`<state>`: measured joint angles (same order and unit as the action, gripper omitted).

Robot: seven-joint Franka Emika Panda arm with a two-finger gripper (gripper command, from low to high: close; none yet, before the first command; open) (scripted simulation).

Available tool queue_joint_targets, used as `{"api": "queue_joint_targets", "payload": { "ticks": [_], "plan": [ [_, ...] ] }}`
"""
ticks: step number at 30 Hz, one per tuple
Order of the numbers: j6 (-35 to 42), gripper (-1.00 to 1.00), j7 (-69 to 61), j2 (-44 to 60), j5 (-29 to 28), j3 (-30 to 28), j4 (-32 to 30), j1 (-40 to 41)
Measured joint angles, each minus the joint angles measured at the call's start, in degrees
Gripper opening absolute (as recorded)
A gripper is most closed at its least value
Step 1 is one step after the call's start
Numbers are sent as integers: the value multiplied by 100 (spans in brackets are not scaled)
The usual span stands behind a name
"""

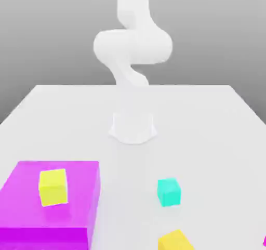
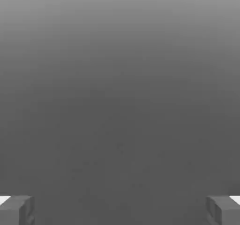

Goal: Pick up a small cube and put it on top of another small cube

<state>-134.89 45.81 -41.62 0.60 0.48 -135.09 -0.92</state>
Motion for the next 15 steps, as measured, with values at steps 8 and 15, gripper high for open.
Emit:
{"api": "queue_joint_targets", "payload": {
  "ticks": [8,15],
  "plan": [
    [-1167,0,10,1619,192,263,-1201,-327],
    [-2261,0,134,3152,212,591,-2299,-584]
  ]
}}
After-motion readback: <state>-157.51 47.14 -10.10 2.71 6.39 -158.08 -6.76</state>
